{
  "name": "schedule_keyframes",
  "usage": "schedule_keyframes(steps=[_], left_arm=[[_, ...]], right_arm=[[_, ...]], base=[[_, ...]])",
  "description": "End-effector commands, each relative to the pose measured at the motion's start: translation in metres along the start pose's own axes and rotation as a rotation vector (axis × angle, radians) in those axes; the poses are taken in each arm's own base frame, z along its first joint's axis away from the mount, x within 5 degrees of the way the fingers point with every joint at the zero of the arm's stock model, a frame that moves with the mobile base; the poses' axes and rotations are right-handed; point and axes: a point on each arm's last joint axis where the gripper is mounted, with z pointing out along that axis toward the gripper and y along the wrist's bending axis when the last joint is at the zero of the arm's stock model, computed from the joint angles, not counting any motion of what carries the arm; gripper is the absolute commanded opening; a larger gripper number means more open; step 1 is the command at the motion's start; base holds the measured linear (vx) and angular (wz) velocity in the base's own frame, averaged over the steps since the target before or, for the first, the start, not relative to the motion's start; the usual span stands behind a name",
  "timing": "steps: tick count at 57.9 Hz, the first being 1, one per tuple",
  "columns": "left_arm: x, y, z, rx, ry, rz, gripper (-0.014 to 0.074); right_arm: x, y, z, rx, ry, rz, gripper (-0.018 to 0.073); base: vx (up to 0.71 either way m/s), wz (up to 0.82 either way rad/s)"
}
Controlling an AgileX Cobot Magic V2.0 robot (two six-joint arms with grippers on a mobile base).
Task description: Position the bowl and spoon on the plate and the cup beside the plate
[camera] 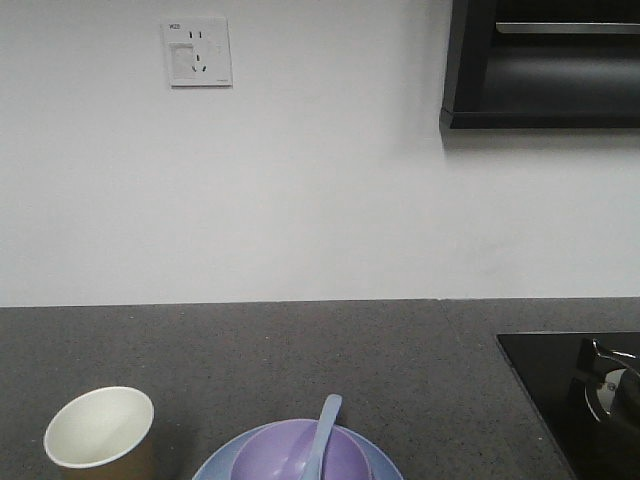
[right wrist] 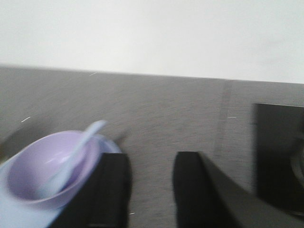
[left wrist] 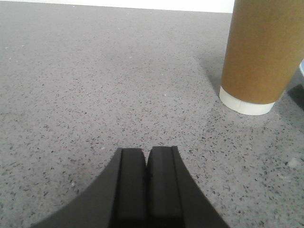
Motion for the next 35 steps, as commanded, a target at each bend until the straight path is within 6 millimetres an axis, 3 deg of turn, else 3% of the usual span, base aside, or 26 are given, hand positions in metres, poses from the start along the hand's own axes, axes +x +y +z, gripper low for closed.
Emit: schedule_keyframes(steps=[1,9,26,35], left_arm=[[-0.001,0.0,0.001,0.002,-0.067,-0.013,-0.0006],[-0.001,0.0,0.001,0.002,-0.067,-0.013,-0.0006],[-0.001,0.0,0.001,0.002,-0.067,-0.013,-0.0006],[-0.001,0.0,0.001,0.002,-0.067,-0.014,-0.0006]], right_arm=[[0.009,-0.015,-0.012,0.121,-0.2,-0.011,0.015],[0.053,-0.027,-0.025,0.254,-0.259,-0.158,-0.0014],[0.144,-0.034,-0.027,0.278,-0.272,-0.177,-0.0013],[0.156,-0.035,-0.026,0.28,-0.252,-0.185,-0.0012]], base=[[0.0,0.0],[0.0,0.0],[0.0,0.0],[0.0,0.0]])
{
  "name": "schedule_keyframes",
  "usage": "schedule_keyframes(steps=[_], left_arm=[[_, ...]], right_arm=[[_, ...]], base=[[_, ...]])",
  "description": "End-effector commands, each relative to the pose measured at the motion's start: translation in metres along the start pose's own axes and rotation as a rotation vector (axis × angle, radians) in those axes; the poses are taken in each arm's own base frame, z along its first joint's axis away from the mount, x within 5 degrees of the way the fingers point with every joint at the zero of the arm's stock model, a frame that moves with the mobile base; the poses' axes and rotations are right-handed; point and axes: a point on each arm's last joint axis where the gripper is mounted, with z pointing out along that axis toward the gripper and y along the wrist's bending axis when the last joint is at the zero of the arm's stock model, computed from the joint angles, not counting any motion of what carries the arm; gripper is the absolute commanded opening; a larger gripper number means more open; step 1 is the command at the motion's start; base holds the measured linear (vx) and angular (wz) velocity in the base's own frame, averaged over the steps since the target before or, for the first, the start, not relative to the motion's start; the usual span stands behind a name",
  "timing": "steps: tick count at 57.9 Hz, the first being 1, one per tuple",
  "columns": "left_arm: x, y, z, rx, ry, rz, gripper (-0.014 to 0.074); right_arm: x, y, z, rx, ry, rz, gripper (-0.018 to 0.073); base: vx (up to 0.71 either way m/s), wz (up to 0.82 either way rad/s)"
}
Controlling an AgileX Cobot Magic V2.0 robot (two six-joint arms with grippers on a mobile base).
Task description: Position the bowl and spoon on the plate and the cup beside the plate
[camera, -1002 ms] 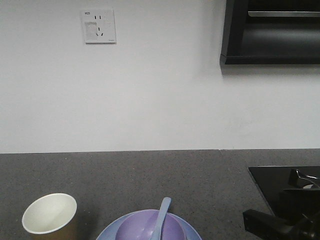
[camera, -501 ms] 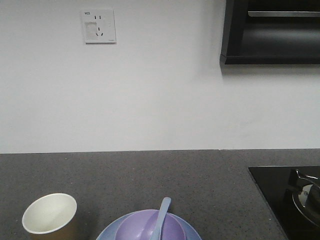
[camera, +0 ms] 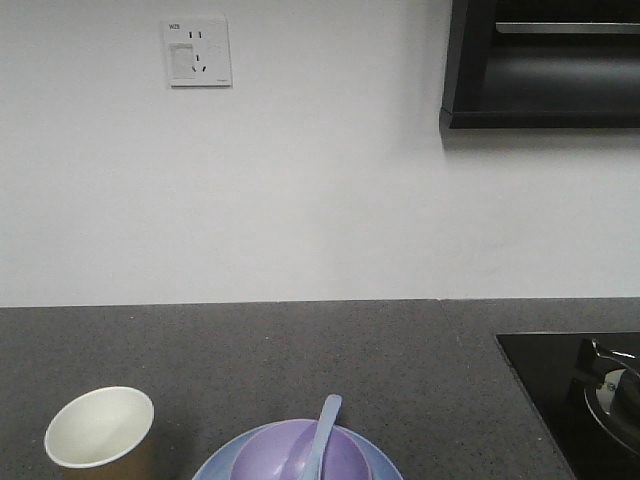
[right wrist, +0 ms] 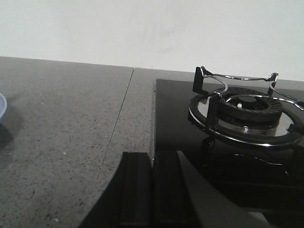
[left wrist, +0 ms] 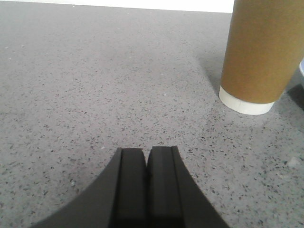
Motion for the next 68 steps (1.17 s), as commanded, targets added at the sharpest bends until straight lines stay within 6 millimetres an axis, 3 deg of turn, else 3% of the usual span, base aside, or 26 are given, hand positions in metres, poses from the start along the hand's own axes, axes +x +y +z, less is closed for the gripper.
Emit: schedule_keyframes(steps=[1,68], left_arm=[[-0.0009,0.0003,0.0013,0.002,-0.067,-0.014,-0.0006],[-0.001,0.0004,0.0013,0.001,-0.069,-0.013,-0.0006]], right_arm=[[-0.0019,-0.0002,-0.0003,0.008,-0.078,-0.027,-0.0013],[-0.0038,-0.0003,-0.001,0.01,-0.104,-0.035,-0.0013]], base=[[0.0,0.0],[0.0,0.0]])
